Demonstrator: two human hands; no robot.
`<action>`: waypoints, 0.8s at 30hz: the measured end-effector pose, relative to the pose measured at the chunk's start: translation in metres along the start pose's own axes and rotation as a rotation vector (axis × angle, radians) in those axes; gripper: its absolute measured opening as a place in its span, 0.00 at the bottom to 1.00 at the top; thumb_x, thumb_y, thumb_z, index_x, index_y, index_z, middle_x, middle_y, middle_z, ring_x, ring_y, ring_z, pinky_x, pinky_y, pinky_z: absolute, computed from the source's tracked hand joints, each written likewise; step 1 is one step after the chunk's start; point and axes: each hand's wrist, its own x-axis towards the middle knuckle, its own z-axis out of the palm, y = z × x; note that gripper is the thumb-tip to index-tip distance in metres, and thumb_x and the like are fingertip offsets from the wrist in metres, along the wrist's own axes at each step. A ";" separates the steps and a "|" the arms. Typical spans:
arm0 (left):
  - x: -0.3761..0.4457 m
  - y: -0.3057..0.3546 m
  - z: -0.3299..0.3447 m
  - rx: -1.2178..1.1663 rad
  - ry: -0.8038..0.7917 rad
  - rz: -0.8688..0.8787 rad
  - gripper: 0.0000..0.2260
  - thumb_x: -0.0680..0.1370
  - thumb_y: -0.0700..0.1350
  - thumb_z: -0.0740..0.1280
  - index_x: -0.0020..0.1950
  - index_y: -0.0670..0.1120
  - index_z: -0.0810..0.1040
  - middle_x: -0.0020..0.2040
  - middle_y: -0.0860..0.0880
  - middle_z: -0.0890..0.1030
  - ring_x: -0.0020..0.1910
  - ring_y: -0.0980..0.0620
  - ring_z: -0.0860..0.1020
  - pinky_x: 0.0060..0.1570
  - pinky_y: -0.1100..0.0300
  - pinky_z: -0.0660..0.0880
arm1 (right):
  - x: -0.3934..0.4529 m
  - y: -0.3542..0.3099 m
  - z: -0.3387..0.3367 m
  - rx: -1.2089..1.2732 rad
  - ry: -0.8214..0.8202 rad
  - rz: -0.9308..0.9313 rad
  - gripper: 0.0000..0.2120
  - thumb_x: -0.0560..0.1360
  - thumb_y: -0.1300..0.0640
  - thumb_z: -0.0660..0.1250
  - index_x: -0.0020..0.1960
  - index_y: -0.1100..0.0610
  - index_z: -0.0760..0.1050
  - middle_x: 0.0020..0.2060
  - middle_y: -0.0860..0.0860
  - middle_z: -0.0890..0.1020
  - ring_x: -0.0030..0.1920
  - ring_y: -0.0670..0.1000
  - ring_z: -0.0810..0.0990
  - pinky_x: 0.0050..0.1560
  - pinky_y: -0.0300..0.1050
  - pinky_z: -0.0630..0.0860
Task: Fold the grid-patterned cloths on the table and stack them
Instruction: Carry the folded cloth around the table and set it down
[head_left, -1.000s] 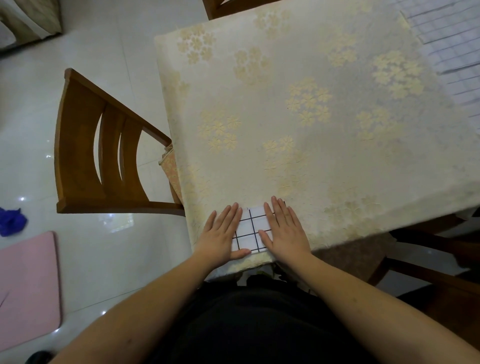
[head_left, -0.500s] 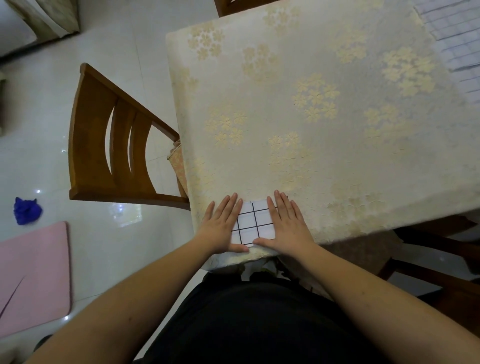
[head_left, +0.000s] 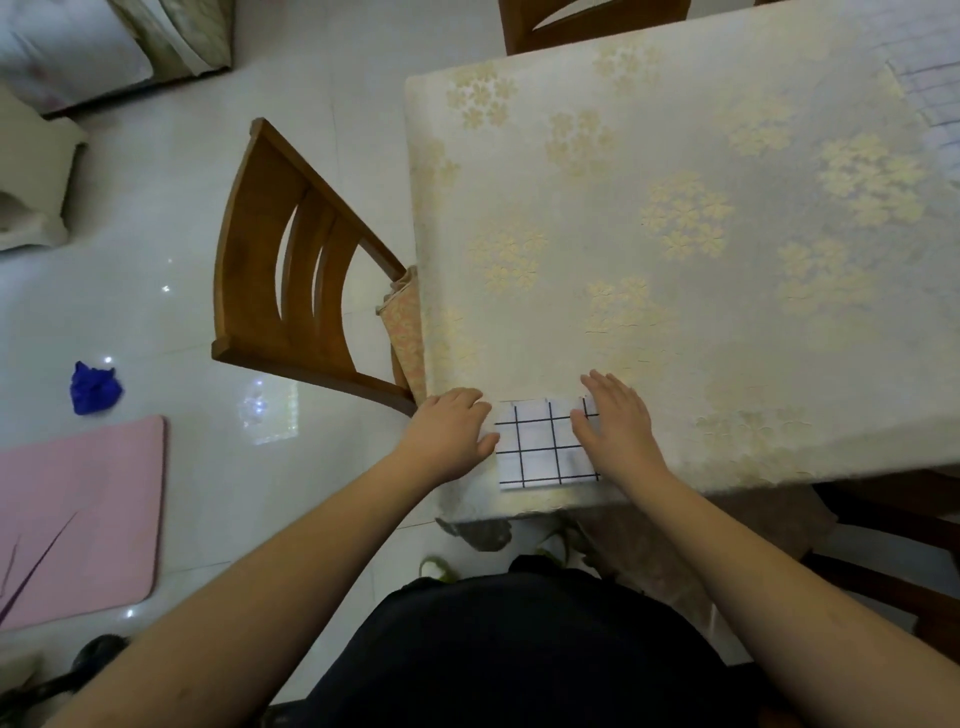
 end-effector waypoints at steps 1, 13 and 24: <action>-0.009 -0.005 -0.003 -0.001 0.016 -0.009 0.24 0.82 0.57 0.56 0.74 0.47 0.67 0.76 0.47 0.65 0.74 0.48 0.63 0.71 0.51 0.61 | 0.000 -0.011 -0.002 0.028 -0.019 -0.009 0.25 0.82 0.49 0.56 0.77 0.52 0.58 0.78 0.51 0.59 0.77 0.51 0.55 0.77 0.49 0.48; -0.125 -0.099 0.003 -0.065 0.137 -0.295 0.23 0.81 0.59 0.54 0.72 0.49 0.67 0.73 0.48 0.70 0.72 0.48 0.67 0.71 0.50 0.62 | -0.041 -0.190 0.049 -0.392 -0.176 -0.190 0.30 0.81 0.43 0.54 0.79 0.53 0.52 0.76 0.53 0.62 0.74 0.54 0.61 0.73 0.51 0.57; -0.245 -0.252 0.028 -0.131 0.154 -0.468 0.30 0.80 0.64 0.49 0.77 0.48 0.60 0.78 0.46 0.61 0.77 0.46 0.58 0.74 0.44 0.54 | -0.060 -0.371 0.122 -0.512 -0.170 -0.295 0.26 0.81 0.42 0.51 0.77 0.50 0.58 0.76 0.49 0.63 0.75 0.53 0.61 0.74 0.52 0.57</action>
